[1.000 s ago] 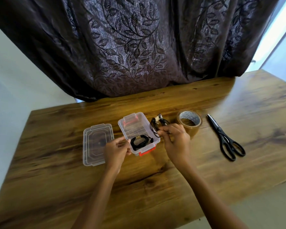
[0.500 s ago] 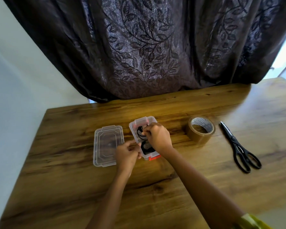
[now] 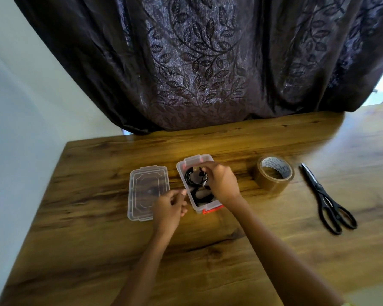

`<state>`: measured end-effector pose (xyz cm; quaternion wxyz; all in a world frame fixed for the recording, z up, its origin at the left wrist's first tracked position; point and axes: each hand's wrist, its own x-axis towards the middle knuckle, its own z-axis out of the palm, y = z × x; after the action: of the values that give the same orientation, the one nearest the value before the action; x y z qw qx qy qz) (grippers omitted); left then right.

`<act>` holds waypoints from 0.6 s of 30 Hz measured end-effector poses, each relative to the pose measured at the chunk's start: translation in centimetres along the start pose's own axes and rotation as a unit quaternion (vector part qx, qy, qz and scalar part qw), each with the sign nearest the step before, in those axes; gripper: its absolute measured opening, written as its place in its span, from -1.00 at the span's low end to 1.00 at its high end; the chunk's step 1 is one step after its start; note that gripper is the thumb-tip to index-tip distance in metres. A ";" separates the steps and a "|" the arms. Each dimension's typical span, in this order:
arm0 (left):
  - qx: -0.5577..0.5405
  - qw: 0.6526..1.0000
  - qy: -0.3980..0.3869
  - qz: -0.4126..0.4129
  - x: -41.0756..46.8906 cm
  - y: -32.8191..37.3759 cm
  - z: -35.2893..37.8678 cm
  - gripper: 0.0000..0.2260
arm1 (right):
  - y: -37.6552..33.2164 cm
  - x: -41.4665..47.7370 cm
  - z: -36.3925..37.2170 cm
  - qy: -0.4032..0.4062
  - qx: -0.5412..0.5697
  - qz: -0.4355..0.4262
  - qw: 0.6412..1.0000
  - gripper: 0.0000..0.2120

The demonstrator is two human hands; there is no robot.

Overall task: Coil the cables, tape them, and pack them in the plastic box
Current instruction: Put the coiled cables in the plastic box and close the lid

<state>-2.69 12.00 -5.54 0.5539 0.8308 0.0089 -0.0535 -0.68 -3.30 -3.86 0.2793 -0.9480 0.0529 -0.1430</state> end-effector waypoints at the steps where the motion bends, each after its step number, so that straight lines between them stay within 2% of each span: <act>1: 0.057 0.998 0.005 0.020 -0.1 -0.4 -0.4 -0.77 | 0.2 -0.4 -0.7 0.028 0.021 0.006 0.999 -0.79; 4: 0.219 0.972 0.026 0.075 -0.3 -1.6 -1.9 -0.75 | 1.1 -1.7 -1.9 0.061 0.079 0.041 0.994 -0.81; 8: 0.305 0.946 0.019 0.108 -0.7 -2.8 -2.6 -0.69 | 1.8 -3.5 -2.4 0.072 0.124 0.095 0.985 -0.82; 10: 0.333 0.936 0.024 0.112 -0.9 -3.0 -2.6 -0.71 | 1.8 -4.2 -2.4 0.083 0.152 0.120 0.978 -0.83; 14: 0.356 0.920 0.039 0.159 -1.1 -3.5 -2.2 -0.96 | 1.5 -5.2 -2.0 0.096 0.174 0.129 0.971 -0.84; 18: 0.351 0.919 0.051 0.173 -0.8 -3.9 -2.5 -0.97 | 1.2 -6.0 -1.9 0.098 0.194 0.128 0.968 -0.84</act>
<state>-3.61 15.83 -8.07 0.2256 0.9622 -0.1263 0.0860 -7.03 -4.16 -4.43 0.4669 -0.8428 0.1718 -0.2054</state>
